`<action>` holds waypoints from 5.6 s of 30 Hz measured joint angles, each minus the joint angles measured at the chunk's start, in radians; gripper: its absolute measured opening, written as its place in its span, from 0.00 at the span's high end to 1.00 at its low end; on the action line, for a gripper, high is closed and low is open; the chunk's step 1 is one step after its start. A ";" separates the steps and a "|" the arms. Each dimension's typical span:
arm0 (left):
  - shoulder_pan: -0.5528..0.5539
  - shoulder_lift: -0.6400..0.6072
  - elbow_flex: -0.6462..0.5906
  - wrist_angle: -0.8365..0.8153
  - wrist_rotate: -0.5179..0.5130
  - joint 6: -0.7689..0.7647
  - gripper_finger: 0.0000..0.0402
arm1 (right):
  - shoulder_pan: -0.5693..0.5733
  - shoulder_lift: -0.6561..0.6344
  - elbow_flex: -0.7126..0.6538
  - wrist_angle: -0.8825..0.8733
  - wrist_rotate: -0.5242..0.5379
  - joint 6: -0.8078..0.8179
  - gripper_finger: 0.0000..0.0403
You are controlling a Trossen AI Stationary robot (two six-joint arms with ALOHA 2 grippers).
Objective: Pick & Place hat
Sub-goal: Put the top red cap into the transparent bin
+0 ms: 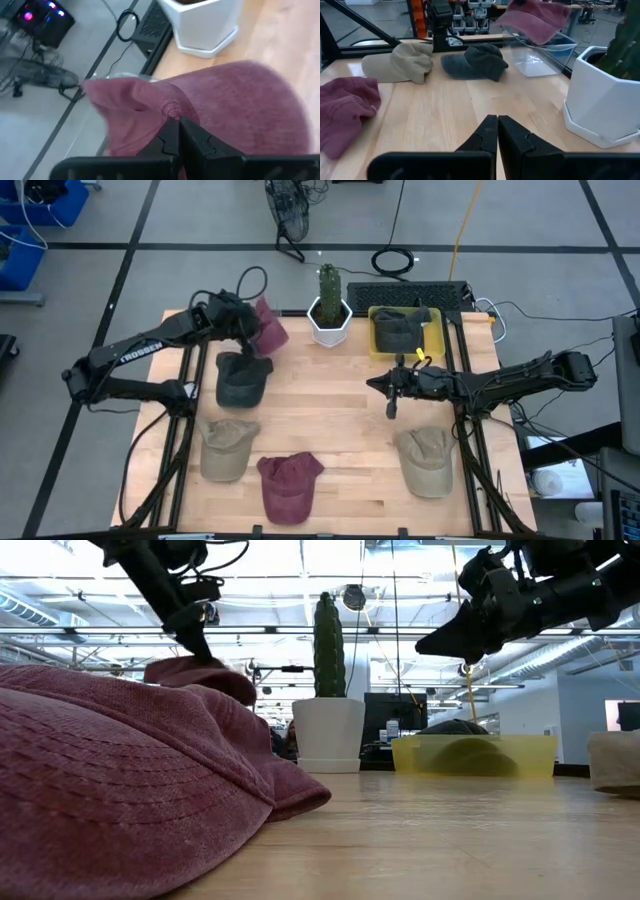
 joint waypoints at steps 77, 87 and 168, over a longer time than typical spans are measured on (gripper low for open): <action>-0.368 0.037 -0.157 0.469 -0.328 -0.086 0.33 | 0.002 0.000 0.000 0.012 -0.006 -0.044 0.99; -0.465 0.240 -0.157 0.455 -0.598 -0.045 0.13 | 0.002 0.000 0.000 0.182 -0.006 -0.239 0.99; -0.453 0.108 -0.158 0.144 -0.556 -0.177 0.80 | -0.011 0.000 0.000 0.200 -0.004 -0.268 0.99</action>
